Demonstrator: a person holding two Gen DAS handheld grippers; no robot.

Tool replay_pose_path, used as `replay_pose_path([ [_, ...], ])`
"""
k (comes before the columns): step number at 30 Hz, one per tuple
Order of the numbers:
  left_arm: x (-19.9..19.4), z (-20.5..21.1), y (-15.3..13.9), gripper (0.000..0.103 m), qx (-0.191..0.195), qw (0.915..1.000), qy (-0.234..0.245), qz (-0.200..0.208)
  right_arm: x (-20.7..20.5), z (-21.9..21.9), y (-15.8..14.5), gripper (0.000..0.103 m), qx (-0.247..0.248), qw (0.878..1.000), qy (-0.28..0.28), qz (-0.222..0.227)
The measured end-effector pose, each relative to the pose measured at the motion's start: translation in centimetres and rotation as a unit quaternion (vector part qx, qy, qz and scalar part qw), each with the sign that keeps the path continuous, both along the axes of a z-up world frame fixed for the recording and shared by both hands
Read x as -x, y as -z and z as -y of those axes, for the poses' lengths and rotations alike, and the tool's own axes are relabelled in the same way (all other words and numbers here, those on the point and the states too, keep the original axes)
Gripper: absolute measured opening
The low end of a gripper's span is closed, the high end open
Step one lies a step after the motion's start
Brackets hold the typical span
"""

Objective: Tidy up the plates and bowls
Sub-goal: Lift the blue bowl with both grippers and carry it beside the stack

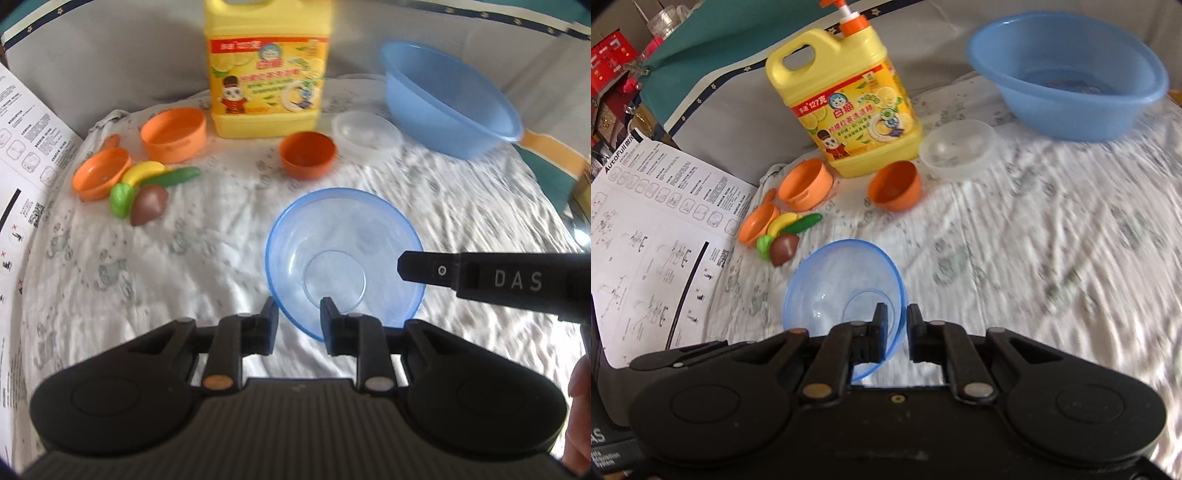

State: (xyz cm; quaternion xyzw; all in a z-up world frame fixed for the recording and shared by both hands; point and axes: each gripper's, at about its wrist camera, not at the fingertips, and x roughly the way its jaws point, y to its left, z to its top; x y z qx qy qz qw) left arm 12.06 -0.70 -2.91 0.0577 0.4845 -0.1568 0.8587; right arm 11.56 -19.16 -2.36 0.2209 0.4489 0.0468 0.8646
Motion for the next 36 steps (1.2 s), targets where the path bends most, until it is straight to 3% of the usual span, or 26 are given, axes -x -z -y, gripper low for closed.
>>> replay_pose_path([
  [15, 8.3, 1.3, 0.1, 0.025, 0.004, 0.9992, 0.032, -0.026, 9.6, 1.6, 0.3, 0.011, -0.005, 1.000, 0.002, -0.016],
  [36, 11.7, 1.3, 1.9, 0.029, 0.009, 0.9971, 0.040, -0.064, 12.9, 1.4, 1.8, 0.013, -0.011, 0.998, -0.010, -0.055],
])
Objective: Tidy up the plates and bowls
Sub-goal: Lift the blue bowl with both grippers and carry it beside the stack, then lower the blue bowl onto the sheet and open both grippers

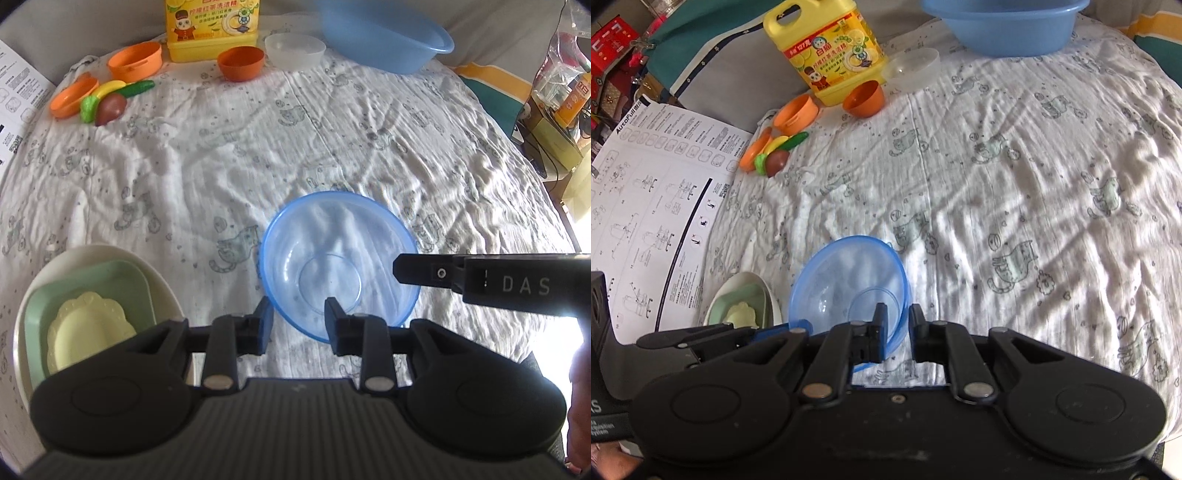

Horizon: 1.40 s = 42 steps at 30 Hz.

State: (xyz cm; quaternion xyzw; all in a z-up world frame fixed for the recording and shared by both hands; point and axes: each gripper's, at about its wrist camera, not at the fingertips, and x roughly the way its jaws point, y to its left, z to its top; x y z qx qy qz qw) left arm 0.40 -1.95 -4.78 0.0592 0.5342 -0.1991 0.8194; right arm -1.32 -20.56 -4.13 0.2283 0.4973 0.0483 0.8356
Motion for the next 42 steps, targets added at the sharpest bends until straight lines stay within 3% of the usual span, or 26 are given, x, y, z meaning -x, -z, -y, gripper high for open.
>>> replay_pose_path([
  [25, -0.4, -0.1, 1.2, 0.032, -0.009, 0.9999, -0.004, -0.005, 0.0, 0.0, 0.8, 0.017, 0.006, 1.000, 0.002, -0.010],
  [28, -0.2, 0.0, 1.0, 0.044, -0.016, 0.9999, -0.005, 0.004, 0.2, -0.1, 0.6, 0.033, 0.015, 1.000, 0.004, -0.004],
  [30, 0.0, -0.1, 0.5, 0.078, -0.023, 0.9995, -0.009, 0.021, 0.2, -0.1, 0.4, 0.049, 0.023, 1.000, 0.003, 0.002],
  [31, 0.1, -0.2, 0.2, 0.086, -0.028, 0.9989, -0.012, 0.035, 0.2, 0.0, 0.2, 0.073, 0.024, 1.000, 0.004, 0.007],
  [32, 0.2, -0.2, -0.2, 0.098, -0.031, 0.9983, -0.015, 0.047, 0.3, 0.0, 0.0, 0.089, 0.026, 1.000, 0.007, 0.014],
  [34, 0.4, -0.5, -1.0, 0.103, -0.036, 0.9966, -0.019, 0.071, 0.5, 0.1, -0.5, 0.100, 0.037, 0.999, 0.011, 0.029],
  [42, -0.3, -2.8, -1.6, 0.103, -0.026, 0.9946, -0.065, 0.077, 0.2, 0.6, -0.8, 0.103, 0.046, 0.998, 0.027, 0.033],
])
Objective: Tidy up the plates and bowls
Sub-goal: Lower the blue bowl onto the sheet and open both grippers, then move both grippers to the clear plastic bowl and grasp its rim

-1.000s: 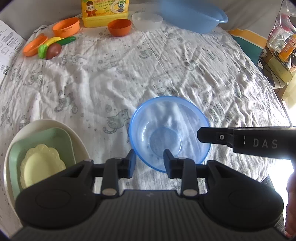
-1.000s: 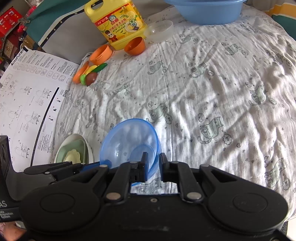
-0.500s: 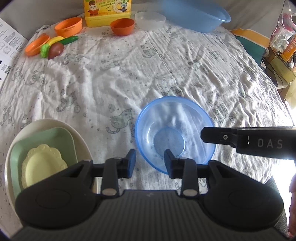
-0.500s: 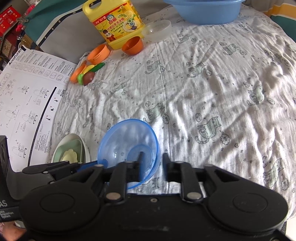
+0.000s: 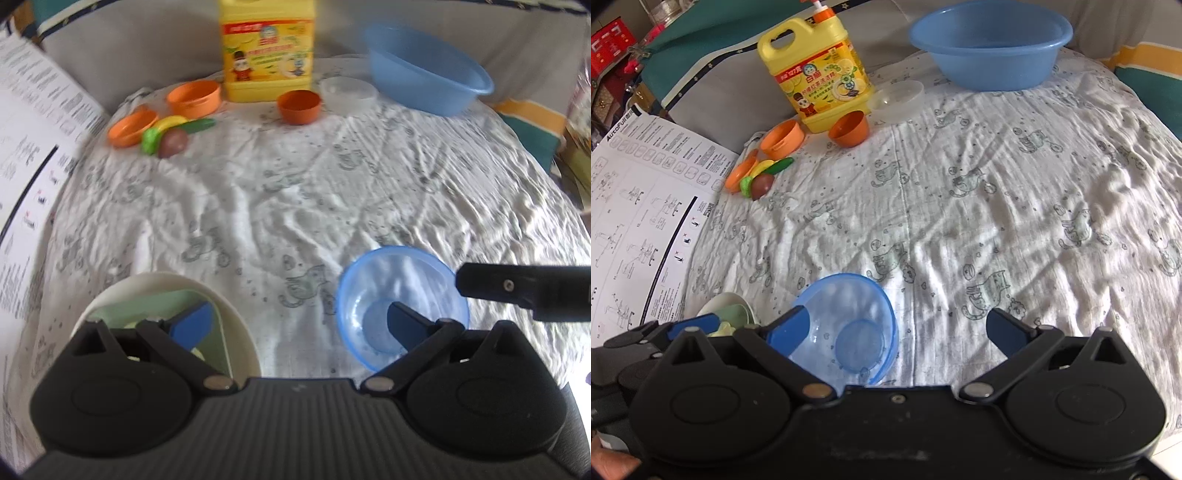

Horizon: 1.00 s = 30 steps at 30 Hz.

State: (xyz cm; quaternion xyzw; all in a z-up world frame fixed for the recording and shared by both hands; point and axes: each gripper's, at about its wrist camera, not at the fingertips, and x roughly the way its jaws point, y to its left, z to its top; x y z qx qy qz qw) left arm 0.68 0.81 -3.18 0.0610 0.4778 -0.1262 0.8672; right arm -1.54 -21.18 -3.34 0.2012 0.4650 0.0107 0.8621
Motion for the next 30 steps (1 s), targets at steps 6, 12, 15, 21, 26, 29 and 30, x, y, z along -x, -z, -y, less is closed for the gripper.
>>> replay_pose_path([
  [6, 0.0, -0.7, 0.2, 0.103, 0.012, 0.9998, -0.013, -0.005, 0.2, -0.2, 0.2, 0.103, -0.001, 1.000, 0.001, -0.004],
  [12, 0.0, -0.5, 0.2, 0.103, 0.016, 0.9998, -0.010, -0.003, 0.4, -0.1, 0.1, 0.103, -0.001, 1.000, 0.009, -0.005],
  [15, -0.2, -0.6, 0.1, 0.103, 0.020, 0.9997, -0.011, -0.002, 0.3, 0.1, 0.1, 0.103, 0.000, 1.000, 0.013, -0.003],
  [21, -1.4, -0.5, -0.5, 0.103, 0.018, 0.9997, -0.013, 0.009, -0.2, 0.6, -0.3, 0.103, 0.006, 1.000, 0.024, 0.005],
  [26, -3.0, -0.1, -1.5, 0.103, 0.009, 0.9995, -0.006, 0.030, -1.2, 1.6, -0.8, 0.103, 0.012, 0.999, 0.039, 0.016],
  [29, -4.4, 0.3, -2.3, 0.103, 0.004, 0.9989, -0.001, 0.047, -2.3, 2.5, -1.2, 0.103, 0.012, 0.998, 0.053, 0.025],
  [30, -4.9, 0.4, -2.6, 0.103, 0.004, 0.9987, 0.000, 0.052, -2.7, 2.8, -1.4, 0.103, 0.011, 0.998, 0.057, 0.027],
])
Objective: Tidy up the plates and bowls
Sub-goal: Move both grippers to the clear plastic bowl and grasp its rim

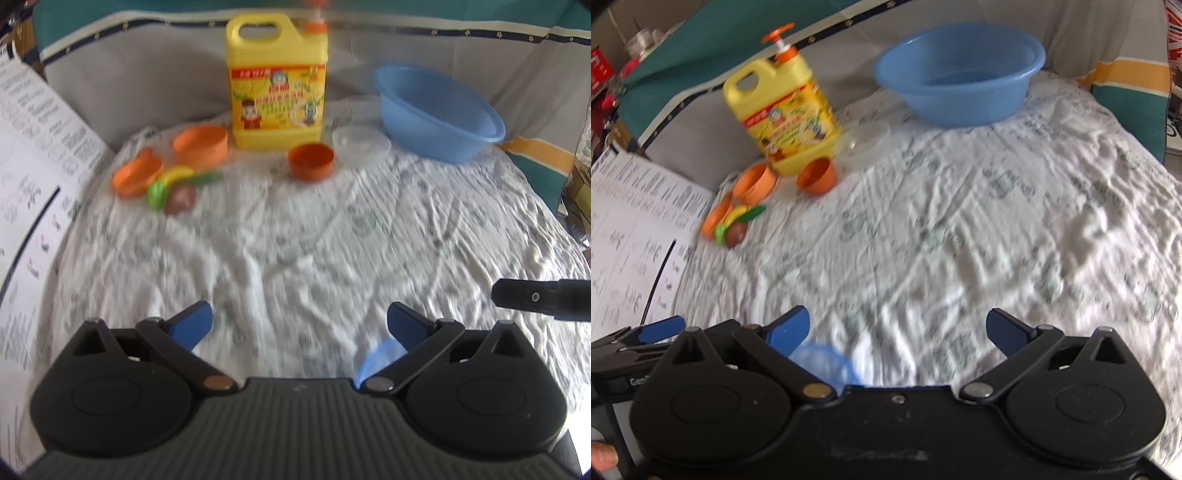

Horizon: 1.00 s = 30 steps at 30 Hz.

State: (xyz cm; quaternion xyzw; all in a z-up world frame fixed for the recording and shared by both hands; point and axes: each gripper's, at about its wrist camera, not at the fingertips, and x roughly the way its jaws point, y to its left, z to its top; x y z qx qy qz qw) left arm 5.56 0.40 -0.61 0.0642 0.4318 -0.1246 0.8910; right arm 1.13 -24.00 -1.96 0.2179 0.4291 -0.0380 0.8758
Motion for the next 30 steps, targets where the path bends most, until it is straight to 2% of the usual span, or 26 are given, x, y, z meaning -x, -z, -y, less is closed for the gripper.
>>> replay_pose_path([
  [11, -7.9, 2.6, -1.7, 0.103, 0.004, 0.9993, 0.008, 0.035, -6.7, 3.4, -0.9, 0.103, -0.012, 0.999, 0.043, 0.021],
  [16, -12.3, 4.3, -1.1, 0.103, -0.003, 0.9989, 0.006, 0.046, -10.7, 4.3, -0.3, 0.103, -0.013, 0.998, 0.056, 0.024],
  [21, -16.6, 5.6, 0.1, 0.103, -0.010, 0.9986, 0.009, 0.051, -15.0, 5.3, 1.0, 0.103, -0.045, 0.996, 0.073, 0.018],
  [25, -19.8, 6.6, 0.9, 0.102, -0.009, 0.9984, 0.016, 0.053, -18.6, 6.0, 2.4, 0.092, -0.061, 0.995, 0.083, 0.011],
  [30, -22.7, 8.2, 2.0, 0.088, -0.020, 0.9978, 0.036, 0.052, -22.0, 6.3, 4.0, 0.079, -0.077, 0.993, 0.093, 0.006],
])
